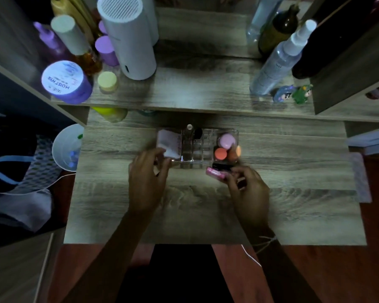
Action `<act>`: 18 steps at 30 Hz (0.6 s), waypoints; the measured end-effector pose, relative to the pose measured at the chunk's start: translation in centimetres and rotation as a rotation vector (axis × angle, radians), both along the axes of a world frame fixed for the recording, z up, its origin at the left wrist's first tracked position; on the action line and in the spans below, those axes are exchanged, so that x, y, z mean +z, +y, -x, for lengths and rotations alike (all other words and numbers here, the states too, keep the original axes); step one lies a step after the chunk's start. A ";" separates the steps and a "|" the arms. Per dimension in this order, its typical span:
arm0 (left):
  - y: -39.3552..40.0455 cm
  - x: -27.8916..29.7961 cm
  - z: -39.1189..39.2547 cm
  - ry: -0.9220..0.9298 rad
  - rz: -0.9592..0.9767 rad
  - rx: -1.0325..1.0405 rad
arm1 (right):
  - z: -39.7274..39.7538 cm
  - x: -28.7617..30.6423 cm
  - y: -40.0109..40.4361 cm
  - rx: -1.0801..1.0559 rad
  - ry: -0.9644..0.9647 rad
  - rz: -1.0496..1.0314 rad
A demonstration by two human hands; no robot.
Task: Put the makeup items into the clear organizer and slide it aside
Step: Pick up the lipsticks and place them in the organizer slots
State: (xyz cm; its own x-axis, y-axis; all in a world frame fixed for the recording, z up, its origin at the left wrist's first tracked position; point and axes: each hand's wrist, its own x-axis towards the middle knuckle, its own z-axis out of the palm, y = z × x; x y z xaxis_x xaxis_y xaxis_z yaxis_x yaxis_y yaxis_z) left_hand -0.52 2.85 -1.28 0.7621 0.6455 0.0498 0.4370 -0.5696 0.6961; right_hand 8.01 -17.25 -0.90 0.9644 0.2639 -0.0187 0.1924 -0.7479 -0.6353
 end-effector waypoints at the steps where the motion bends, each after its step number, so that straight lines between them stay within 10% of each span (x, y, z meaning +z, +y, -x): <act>1: -0.1 -0.5 1.1 0.013 -0.006 0.025 | 0.3 -0.6 -0.5 -0.005 0.017 0.055; 18: -0.3 -4.4 3.3 0.368 -0.077 -0.081 | 2.1 -4.5 1.3 0.167 0.116 0.327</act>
